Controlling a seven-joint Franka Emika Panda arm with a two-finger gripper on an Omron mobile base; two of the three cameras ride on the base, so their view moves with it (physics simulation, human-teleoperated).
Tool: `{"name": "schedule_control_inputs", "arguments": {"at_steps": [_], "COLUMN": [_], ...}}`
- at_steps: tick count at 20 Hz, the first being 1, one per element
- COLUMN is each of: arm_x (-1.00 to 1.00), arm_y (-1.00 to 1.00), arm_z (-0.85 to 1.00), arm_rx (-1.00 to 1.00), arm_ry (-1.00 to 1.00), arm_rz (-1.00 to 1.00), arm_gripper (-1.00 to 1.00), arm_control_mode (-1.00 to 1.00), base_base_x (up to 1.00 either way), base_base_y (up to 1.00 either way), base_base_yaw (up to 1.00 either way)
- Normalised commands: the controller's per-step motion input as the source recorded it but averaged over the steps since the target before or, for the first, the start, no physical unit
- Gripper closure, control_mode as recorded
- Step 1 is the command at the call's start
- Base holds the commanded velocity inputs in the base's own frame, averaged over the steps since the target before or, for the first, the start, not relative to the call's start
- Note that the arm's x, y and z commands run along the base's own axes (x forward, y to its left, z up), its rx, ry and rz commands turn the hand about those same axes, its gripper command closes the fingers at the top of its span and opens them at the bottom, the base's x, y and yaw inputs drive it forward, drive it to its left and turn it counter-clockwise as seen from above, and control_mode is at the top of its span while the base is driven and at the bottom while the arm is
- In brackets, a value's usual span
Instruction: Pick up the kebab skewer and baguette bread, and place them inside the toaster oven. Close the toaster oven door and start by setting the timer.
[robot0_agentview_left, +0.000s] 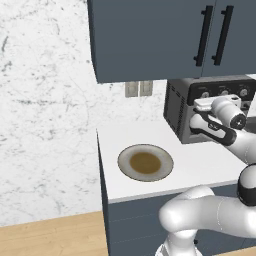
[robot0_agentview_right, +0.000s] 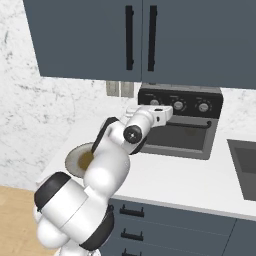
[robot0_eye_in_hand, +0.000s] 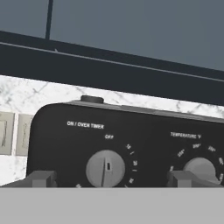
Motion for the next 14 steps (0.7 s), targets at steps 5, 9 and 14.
{"name": "schedule_control_inputs", "arguments": {"at_steps": [5,9,14], "arm_x": [0.0,0.0,0.05], "arm_y": [0.0,0.04,0.06], "arm_z": [0.0,0.0,0.0], "arm_rx": [0.0,0.0,0.0], "arm_ry": [0.0,0.0,0.0], "arm_rz": [0.0,0.0,0.0], "arm_gripper": [-1.0,-1.0,-1.0], "arm_control_mode": [-1.0,-1.0,-1.0], "base_base_x": [0.0,0.0,0.0], "base_base_y": [0.0,0.0,0.0], "base_base_yaw": [0.0,0.0,0.0]}}
